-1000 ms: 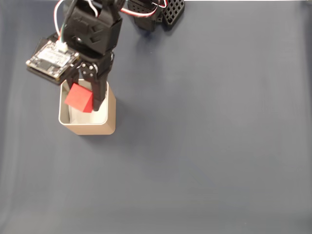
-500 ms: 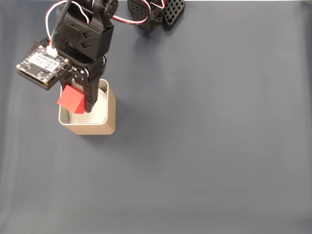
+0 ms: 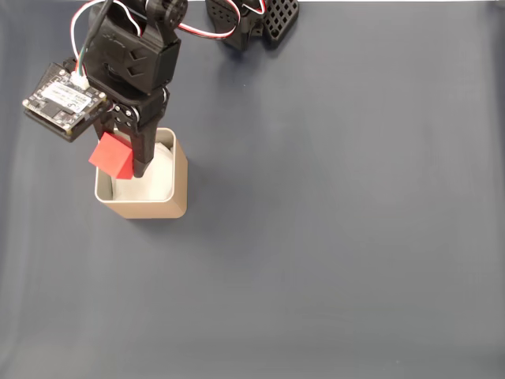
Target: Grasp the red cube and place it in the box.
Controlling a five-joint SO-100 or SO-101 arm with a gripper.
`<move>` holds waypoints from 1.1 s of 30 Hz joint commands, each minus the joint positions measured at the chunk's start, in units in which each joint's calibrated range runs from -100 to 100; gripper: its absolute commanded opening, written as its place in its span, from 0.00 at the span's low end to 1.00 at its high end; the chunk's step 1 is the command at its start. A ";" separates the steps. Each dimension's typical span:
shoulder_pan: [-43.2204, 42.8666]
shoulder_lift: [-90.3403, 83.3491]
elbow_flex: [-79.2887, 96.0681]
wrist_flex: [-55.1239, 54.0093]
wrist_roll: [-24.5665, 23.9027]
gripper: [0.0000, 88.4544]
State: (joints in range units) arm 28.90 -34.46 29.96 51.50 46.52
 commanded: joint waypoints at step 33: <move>-0.25 -8.16 1.39 0.16 0.78 0.16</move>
State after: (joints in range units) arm 28.90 -40.08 31.69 51.58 46.91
